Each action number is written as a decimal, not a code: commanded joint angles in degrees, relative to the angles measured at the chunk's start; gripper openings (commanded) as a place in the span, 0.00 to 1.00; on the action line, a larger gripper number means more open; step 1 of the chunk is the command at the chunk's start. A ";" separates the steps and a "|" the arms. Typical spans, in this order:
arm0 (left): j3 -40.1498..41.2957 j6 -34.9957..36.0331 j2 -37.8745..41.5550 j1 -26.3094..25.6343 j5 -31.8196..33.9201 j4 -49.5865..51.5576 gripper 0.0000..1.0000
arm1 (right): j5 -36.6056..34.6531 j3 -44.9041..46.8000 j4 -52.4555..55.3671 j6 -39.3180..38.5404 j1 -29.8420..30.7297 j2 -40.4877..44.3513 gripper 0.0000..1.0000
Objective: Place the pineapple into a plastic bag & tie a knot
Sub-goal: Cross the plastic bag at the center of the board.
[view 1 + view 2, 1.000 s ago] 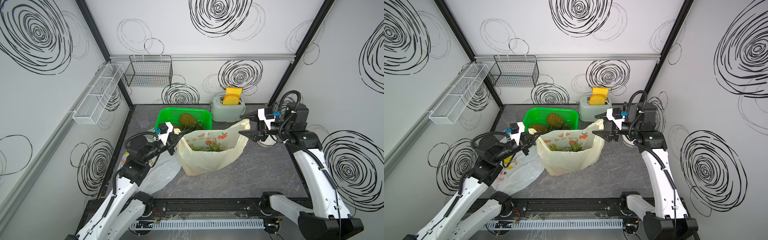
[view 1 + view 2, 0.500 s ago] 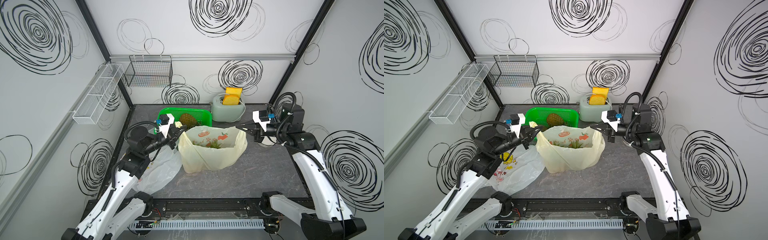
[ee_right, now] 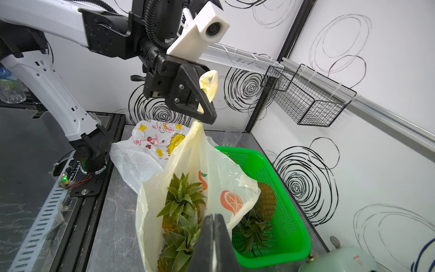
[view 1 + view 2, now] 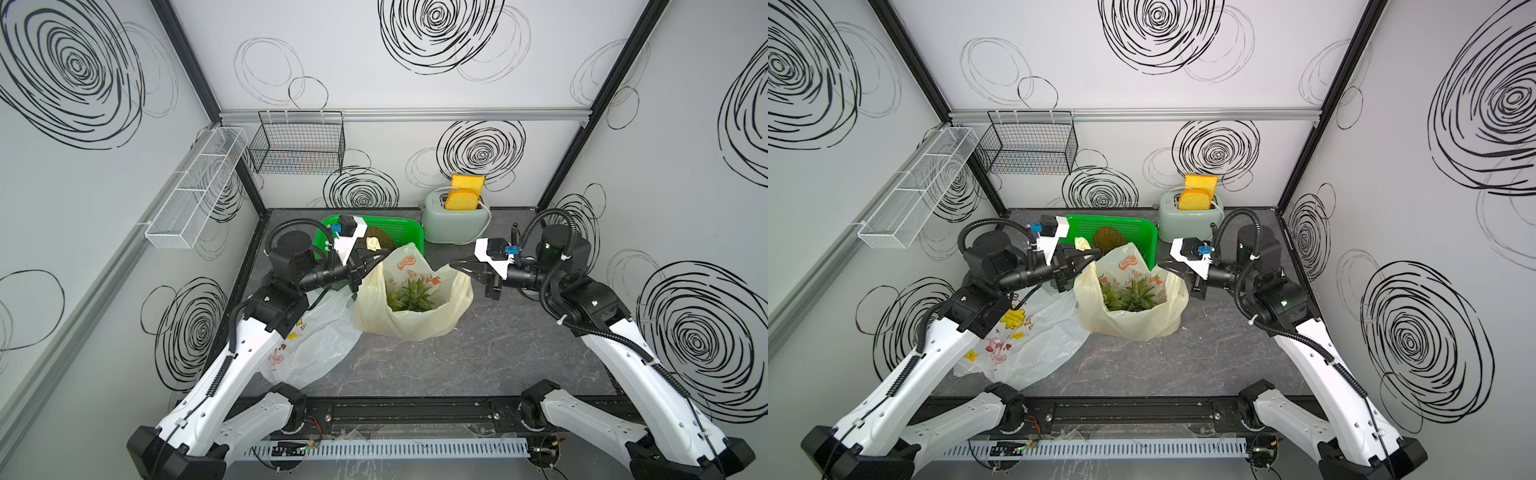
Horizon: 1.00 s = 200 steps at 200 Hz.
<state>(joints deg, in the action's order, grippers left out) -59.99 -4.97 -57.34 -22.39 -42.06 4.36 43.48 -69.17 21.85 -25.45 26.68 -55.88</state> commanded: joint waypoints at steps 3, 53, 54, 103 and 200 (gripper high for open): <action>-1.39 -0.28 1.94 -0.78 -3.02 -4.58 0.00 | -5.07 -4.76 -4.51 -0.35 0.18 0.46 0.00; -1.96 -0.39 1.77 -1.08 -3.35 -4.45 0.00 | -4.73 -7.63 -3.55 -0.95 -1.50 0.81 0.00; -1.84 -0.39 1.74 -1.12 -3.36 -4.45 0.00 | -4.60 -7.46 -3.38 -0.98 -1.47 0.79 0.00; 1.03 2.16 -0.04 -2.98 -4.88 -0.52 0.00 | 2.67 -0.51 0.80 -0.62 -0.38 0.97 0.00; -1.07 12.17 -10.25 -7.59 -14.77 1.08 0.17 | 10.92 -2.85 -0.32 -1.52 9.01 -7.52 0.00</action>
<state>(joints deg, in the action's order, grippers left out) -59.40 1.54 -66.89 -30.00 -52.56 5.65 52.34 -72.01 24.38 -25.96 35.31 -63.59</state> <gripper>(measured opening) 0.107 0.045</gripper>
